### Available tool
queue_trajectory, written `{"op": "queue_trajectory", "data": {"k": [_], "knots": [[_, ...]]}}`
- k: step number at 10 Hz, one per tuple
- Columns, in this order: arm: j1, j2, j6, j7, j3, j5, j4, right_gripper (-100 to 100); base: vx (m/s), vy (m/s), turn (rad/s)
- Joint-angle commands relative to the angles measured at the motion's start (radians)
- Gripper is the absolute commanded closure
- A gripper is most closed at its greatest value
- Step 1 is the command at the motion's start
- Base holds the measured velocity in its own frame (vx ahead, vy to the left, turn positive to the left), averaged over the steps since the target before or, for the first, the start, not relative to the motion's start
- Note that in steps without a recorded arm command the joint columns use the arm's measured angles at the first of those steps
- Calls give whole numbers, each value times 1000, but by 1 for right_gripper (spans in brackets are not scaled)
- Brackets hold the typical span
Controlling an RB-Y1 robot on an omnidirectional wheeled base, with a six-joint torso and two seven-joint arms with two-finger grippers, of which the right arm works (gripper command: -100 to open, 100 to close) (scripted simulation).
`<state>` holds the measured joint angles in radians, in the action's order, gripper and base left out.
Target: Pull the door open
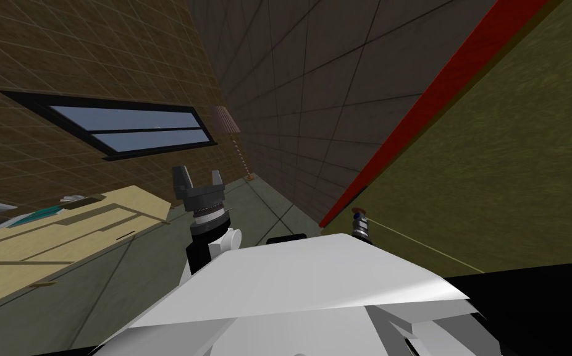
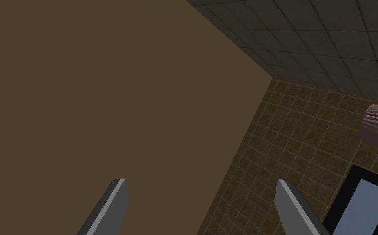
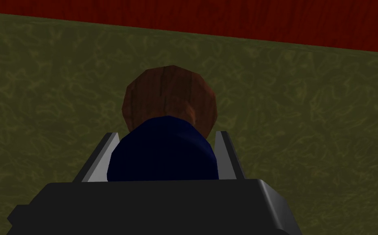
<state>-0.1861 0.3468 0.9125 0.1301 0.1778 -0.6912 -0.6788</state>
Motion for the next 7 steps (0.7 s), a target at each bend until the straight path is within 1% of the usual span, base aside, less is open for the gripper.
{"op": "queue_trajectory", "data": {"k": [1,2,3,4,6,7], "knots": [[2,-2,-2,-28,1,2,-1,100,-19,2,6],[5,-4,-4,-67,3,6,0,100,-24,0,8],[5,-4,-4,-69,3,6,0,100,-20,2,7],[9,-6,-6,-110,5,10,0,100,-23,1,7],[13,-8,-8,-153,7,14,0,100,-31,3,11],[16,-9,-10,-185,9,18,0,100,-33,5,10]]}}
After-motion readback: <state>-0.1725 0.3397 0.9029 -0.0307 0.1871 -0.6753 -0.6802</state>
